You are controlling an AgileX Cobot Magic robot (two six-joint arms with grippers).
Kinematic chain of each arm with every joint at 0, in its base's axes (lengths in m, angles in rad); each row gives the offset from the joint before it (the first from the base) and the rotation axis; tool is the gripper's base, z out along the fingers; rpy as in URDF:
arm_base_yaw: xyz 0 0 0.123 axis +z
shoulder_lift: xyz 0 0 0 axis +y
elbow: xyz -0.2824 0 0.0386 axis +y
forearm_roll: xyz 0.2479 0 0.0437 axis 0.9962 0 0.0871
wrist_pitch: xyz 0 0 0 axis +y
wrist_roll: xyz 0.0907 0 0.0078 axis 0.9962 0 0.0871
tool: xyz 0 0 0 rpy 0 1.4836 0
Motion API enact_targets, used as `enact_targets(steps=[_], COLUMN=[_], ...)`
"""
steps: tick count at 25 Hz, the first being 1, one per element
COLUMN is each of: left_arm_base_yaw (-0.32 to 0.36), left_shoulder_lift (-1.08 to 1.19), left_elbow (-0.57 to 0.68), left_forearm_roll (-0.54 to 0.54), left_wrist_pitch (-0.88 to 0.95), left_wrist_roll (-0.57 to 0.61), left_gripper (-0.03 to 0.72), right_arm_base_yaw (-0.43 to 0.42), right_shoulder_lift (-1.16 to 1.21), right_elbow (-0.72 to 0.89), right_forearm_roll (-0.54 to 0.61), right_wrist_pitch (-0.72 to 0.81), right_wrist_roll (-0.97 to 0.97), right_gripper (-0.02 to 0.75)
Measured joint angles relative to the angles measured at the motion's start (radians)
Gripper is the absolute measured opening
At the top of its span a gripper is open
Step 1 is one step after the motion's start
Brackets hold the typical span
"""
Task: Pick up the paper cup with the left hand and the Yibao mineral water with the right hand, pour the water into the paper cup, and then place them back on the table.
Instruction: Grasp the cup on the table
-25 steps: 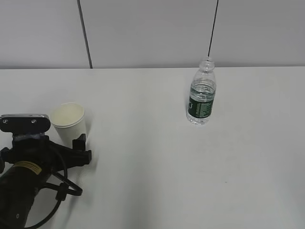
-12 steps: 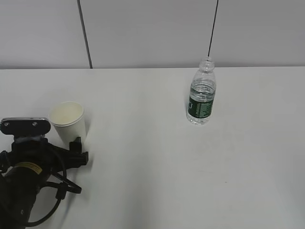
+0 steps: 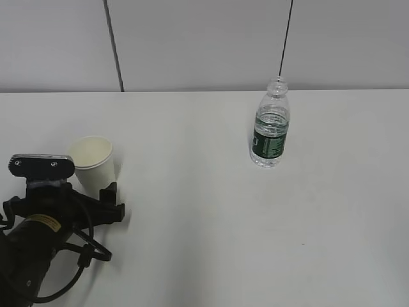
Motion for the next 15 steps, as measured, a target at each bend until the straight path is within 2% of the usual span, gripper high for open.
enact_targets(steps=[6, 15], left_arm_base_yaw=[0.022, 0.215], left_shoulder_lift=[0.000, 0.000], left_elbow=[-0.002, -0.003], left_forearm_roll=[0.066, 0.379], left_wrist_pitch=[-0.001, -0.001], left_wrist_roll=[0.000, -0.043], left_gripper=[0.593, 0.593], right_arm_base_yaw=[0.000, 0.000], right_shoulder_lift=[0.000, 0.000], right_elbow=[0.000, 0.000], right_forearm_roll=[0.000, -0.006], right_wrist_pitch=[0.000, 0.000], right_wrist_roll=[0.000, 0.000], right_gripper=[0.585, 0.585])
